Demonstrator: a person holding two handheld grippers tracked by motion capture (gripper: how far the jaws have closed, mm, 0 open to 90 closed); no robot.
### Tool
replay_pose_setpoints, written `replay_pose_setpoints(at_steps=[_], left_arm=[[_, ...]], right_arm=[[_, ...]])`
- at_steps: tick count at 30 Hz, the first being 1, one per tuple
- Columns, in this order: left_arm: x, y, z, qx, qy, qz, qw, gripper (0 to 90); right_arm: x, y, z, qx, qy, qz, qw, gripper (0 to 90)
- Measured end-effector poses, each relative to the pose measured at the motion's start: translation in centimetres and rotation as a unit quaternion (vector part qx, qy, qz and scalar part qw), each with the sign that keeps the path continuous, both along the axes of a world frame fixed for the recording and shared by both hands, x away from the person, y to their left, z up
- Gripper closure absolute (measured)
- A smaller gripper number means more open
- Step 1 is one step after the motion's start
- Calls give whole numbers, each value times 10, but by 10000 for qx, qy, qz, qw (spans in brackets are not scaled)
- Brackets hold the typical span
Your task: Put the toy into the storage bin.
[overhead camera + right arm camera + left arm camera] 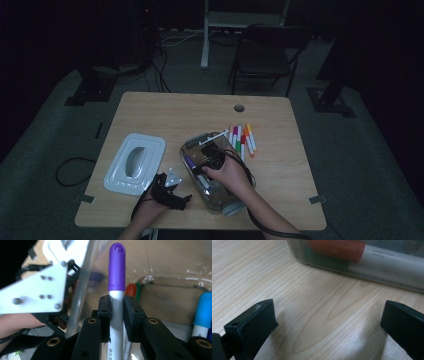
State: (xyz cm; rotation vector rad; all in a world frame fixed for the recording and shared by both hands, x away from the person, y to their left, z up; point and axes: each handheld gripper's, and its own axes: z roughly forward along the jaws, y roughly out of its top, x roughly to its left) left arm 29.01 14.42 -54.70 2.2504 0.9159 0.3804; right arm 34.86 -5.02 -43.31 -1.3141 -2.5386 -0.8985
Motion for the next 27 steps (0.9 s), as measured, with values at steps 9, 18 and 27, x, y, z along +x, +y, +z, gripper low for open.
replay_pose_setpoints(at_steps=[9, 18, 27], left_arm=[[0, 0, 0, -6, 4, 1, 10000, 5], [0, 0, 0, -10, 2, 4, 10000, 5], [0, 0, 0, -7, -3, 5, 10000, 5]], right_arm=[[4, 11, -19, -486, 404, 236, 9977, 765], [8, 10, -34, -678, 561, 438, 9952, 686], [4, -14, -4, -160, -250, 387, 9988, 620]])
